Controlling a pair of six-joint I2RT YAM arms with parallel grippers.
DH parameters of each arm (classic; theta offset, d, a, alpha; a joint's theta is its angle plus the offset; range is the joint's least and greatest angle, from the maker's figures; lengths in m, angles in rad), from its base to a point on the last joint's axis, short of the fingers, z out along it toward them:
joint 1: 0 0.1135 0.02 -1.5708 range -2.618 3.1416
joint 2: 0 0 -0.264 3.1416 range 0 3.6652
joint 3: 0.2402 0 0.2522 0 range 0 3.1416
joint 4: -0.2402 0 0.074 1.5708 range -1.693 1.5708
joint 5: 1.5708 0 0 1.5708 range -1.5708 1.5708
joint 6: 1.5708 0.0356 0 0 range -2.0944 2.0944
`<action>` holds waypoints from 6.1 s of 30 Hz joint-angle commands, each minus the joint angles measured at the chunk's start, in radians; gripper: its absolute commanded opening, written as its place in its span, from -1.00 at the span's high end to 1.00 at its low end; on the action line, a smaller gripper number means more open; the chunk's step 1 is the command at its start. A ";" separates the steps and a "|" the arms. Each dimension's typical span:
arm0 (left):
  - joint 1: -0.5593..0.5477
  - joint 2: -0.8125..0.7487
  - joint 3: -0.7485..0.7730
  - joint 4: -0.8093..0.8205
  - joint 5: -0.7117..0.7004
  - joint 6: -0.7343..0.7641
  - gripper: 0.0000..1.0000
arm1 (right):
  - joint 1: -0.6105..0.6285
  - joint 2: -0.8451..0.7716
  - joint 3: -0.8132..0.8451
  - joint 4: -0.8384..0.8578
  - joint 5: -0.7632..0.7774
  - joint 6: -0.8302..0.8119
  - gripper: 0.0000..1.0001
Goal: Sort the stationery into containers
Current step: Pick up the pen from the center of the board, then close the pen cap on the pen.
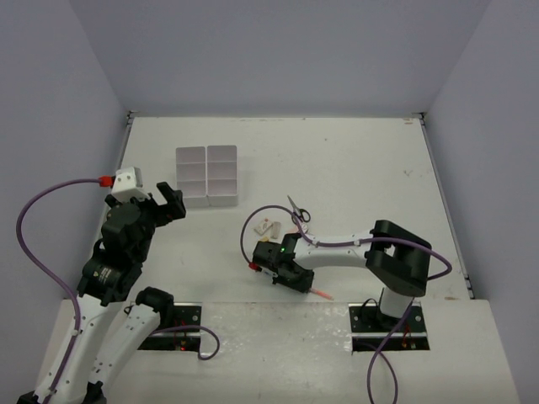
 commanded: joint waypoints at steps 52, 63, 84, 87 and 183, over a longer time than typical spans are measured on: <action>-0.504 0.767 0.110 -0.016 0.184 -0.228 -0.59 | -0.047 -1.006 -0.035 0.030 0.295 0.375 1.00; -0.543 0.760 0.101 -0.012 0.181 -0.201 -0.71 | -0.059 -0.952 -0.047 0.028 0.269 0.367 1.00; -0.544 0.879 0.121 -0.039 0.263 -0.033 -0.20 | -0.075 -0.884 0.002 -0.055 0.197 0.305 1.00; -0.543 0.881 0.098 -0.007 0.261 -0.047 -0.22 | -0.075 -0.890 0.000 -0.054 0.197 0.307 1.00; -0.730 1.384 0.437 -0.331 -0.141 -1.228 0.25 | -0.078 -1.086 -0.026 -0.034 0.191 0.252 1.00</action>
